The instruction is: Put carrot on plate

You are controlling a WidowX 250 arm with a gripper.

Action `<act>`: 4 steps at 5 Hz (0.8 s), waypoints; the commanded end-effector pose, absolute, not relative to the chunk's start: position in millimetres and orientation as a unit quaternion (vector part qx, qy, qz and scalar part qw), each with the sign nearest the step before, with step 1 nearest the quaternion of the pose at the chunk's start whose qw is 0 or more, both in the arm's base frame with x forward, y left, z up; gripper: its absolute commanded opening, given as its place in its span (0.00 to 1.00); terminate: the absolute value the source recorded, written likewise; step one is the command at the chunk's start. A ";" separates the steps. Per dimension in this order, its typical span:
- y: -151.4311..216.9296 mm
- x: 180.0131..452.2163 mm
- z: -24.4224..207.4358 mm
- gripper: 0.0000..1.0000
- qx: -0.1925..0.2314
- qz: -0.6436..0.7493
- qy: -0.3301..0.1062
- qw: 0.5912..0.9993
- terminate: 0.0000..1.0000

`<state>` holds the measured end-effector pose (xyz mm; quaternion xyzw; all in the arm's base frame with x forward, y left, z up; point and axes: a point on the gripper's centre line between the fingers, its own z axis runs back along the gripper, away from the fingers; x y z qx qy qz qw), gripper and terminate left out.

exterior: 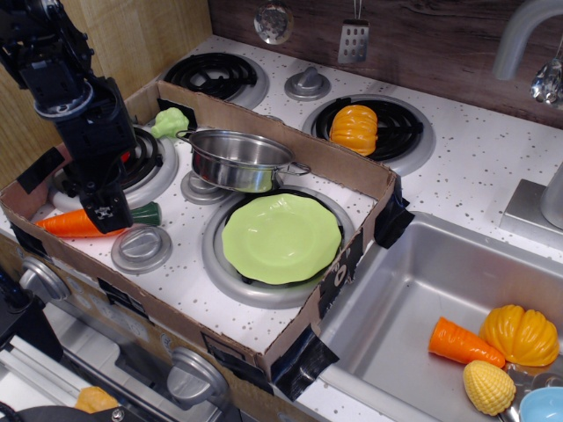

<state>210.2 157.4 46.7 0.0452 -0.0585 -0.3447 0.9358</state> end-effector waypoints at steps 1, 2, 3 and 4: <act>184.4 223.0 34.4 1.00 0.047 -0.398 -0.077 0.913 0.00; 183.1 223.2 20.5 1.00 0.040 -0.408 -0.084 0.908 0.00; 182.0 220.0 12.8 1.00 0.040 -0.409 -0.080 0.908 0.00; 182.0 217.4 10.7 1.00 0.043 -0.411 -0.080 0.907 0.00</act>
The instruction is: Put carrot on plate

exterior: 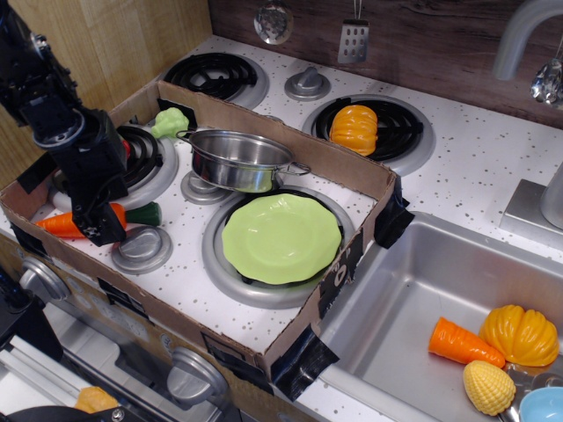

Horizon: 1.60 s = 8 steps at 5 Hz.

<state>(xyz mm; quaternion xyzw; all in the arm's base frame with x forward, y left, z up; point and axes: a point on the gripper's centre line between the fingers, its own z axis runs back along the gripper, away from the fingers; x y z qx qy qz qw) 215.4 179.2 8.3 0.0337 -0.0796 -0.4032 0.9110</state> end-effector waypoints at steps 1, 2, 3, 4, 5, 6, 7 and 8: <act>180.4 217.9 15.0 0.00 0.051 -0.416 -0.069 0.905 0.00; 177.5 218.1 23.7 0.00 0.057 -0.418 -0.072 0.904 0.00; 173.6 221.4 44.6 0.00 0.063 -0.431 -0.063 0.898 0.00; 168.7 228.5 73.8 0.00 0.078 -0.438 -0.051 0.894 0.00; 147.8 238.1 100.9 0.00 0.074 -0.410 -0.018 0.909 0.00; 121.5 254.9 110.6 0.00 0.056 -0.318 0.004 0.947 0.00; 93.9 270.1 109.5 0.00 0.029 -0.294 0.032 0.955 0.00; 57.3 272.2 108.6 0.00 0.015 -0.266 0.023 0.964 0.00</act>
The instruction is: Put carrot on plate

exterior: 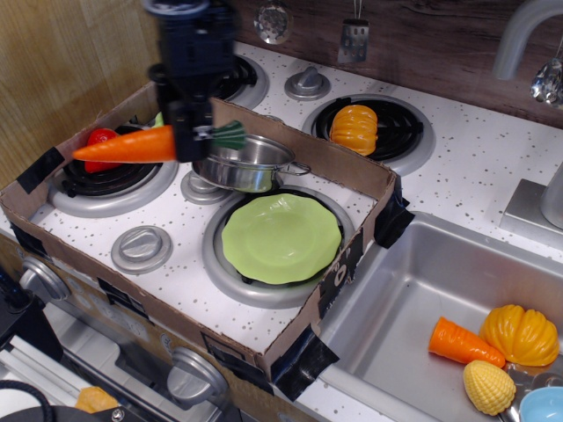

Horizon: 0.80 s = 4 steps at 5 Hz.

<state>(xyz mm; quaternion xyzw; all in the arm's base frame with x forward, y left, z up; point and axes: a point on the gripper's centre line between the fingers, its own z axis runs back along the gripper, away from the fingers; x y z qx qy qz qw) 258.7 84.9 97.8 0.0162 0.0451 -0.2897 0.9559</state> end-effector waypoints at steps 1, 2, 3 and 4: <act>25.9 270.6 111.9 0.00 -0.008 -0.260 0.003 0.966 0.00; 4.6 269.0 112.9 0.00 0.000 -0.239 -0.010 0.971 0.00; 5.1 275.2 86.7 0.00 -0.006 -0.248 -0.028 0.968 0.00; 21.4 283.4 66.5 0.00 0.013 -0.272 -0.047 0.961 0.00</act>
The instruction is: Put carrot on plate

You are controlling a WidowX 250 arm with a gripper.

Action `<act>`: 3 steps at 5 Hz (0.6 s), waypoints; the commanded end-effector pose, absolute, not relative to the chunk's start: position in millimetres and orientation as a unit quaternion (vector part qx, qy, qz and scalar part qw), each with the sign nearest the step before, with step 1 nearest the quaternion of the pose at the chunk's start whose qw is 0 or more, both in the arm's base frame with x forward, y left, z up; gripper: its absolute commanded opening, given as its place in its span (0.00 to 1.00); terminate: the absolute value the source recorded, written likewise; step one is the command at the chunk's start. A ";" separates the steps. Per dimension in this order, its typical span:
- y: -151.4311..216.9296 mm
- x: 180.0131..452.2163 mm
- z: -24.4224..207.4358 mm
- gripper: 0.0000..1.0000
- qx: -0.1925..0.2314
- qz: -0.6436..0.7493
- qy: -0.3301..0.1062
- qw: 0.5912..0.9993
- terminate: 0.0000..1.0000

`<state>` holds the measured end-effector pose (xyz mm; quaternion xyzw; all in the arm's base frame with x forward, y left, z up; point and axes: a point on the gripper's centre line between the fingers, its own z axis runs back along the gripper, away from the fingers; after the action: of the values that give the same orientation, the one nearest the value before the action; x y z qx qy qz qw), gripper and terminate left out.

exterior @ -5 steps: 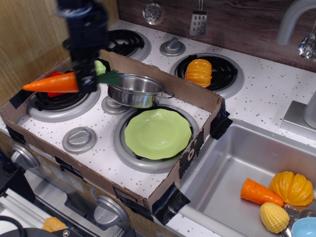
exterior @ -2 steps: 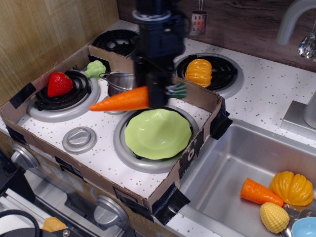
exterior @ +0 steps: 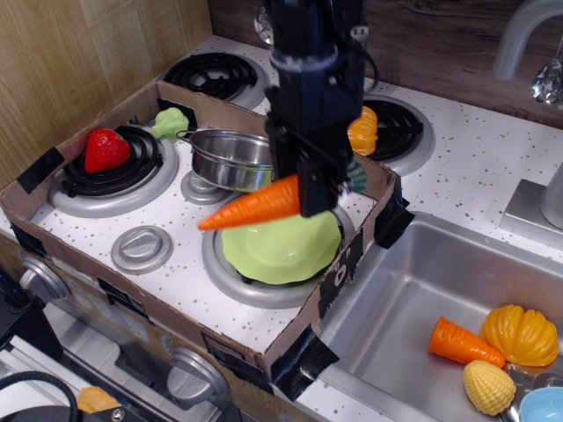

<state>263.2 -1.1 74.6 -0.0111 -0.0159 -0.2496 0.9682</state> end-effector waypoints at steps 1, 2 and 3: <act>29.9 288.6 60.7 0.00 0.004 -0.272 -0.042 0.961 0.00; 32.5 294.6 55.9 0.00 0.001 -0.278 -0.047 0.959 0.00; 23.1 294.9 56.7 0.00 0.012 -0.260 -0.055 0.964 0.00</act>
<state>282.5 17.6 42.4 0.0065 -0.0383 -0.2568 0.9657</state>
